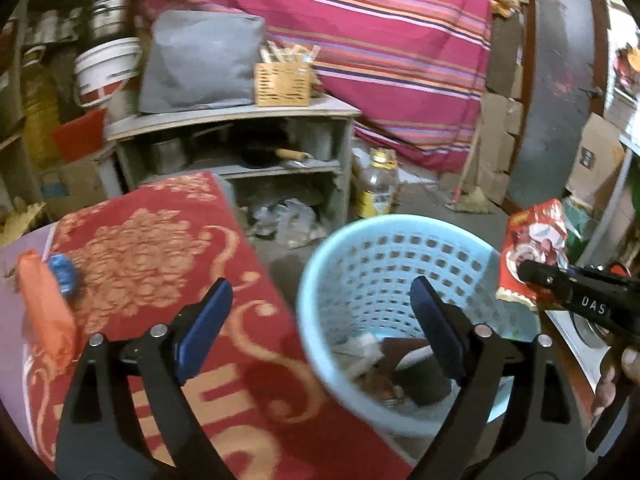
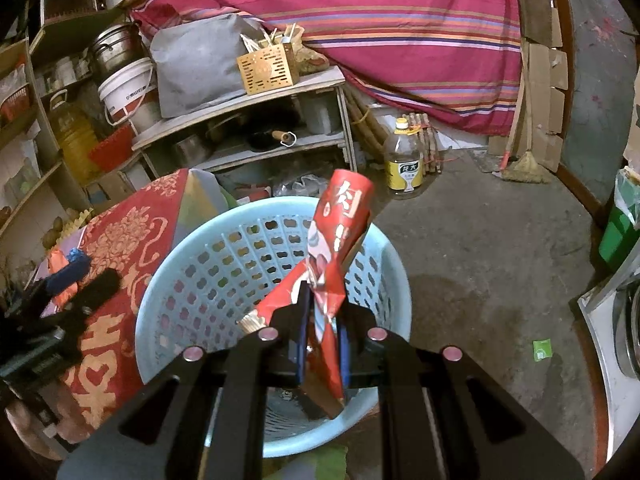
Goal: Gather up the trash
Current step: 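Open the left gripper to drop the cup while the right gripper releases the snack bag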
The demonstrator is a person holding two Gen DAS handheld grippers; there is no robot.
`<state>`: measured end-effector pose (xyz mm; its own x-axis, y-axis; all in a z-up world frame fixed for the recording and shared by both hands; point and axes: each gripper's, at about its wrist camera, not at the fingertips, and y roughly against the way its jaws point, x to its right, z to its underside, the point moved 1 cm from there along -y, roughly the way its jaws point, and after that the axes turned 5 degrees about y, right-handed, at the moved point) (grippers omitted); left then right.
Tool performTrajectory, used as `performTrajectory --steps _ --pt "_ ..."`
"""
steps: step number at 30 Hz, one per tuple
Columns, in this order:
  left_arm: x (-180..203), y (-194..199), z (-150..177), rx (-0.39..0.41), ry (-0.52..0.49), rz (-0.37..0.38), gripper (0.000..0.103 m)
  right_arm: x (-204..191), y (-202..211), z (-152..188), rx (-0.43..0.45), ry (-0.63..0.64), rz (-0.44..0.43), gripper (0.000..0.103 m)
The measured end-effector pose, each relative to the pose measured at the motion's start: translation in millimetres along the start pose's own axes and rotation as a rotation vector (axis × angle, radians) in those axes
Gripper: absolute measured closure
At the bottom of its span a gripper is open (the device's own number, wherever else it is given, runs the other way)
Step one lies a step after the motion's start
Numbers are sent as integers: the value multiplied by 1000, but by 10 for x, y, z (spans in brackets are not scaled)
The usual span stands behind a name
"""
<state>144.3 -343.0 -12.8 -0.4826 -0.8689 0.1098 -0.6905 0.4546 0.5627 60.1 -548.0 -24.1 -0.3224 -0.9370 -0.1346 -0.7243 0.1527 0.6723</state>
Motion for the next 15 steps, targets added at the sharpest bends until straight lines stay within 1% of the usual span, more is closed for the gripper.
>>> performTrajectory --steps 5,8,9,12,13,14,15 --pt "-439 278 -57 49 45 -96 10 -133 -77 -15 -10 20 -9 90" --pt "-688 421 -76 68 74 -136 8 -240 -115 -25 -14 29 -9 89" --pt "-771 463 -79 72 83 -149 8 -286 -138 -29 -20 32 -6 87" --pt "-1044 600 -82 83 111 -184 7 -394 -206 -38 -35 38 26 87" --pt "-1164 660 -78 85 121 -203 7 -420 -231 -37 -42 36 37 75" --pt "-1222 683 -86 86 125 -211 7 -453 -267 -34 -59 26 55 60" --pt "-1339 748 -79 91 132 -226 7 -466 -286 -36 -65 16 66 28"
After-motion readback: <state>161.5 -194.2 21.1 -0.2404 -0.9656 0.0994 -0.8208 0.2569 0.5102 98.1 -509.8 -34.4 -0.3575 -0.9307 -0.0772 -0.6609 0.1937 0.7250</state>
